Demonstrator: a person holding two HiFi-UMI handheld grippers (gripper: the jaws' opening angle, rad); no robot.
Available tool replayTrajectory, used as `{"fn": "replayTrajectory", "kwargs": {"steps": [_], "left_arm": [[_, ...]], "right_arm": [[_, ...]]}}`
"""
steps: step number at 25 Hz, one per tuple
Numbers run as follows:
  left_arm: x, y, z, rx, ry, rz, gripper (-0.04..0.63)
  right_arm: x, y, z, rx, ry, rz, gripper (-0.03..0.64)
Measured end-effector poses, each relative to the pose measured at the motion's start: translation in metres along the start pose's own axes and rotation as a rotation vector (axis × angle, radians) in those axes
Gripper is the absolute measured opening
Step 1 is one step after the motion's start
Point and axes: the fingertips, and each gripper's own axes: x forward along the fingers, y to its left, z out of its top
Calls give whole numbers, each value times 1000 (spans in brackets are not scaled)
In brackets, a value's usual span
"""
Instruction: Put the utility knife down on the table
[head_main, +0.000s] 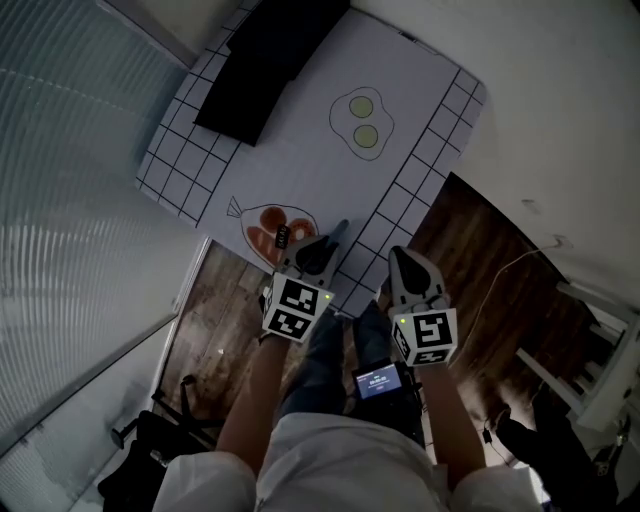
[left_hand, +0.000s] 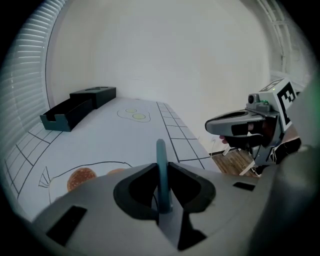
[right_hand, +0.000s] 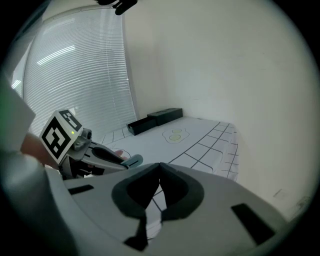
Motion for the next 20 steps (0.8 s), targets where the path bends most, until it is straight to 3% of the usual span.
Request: {"fn": "replayTrajectory", "kwargs": {"steps": [15,20], "left_arm": [[0,13,1,7,-43,48,97],[-4,18,7,54,-65,126,98]], "right_arm": [[1,-5,2,4,7,5,8],[1,-6,1,2,9,3,8]]}}
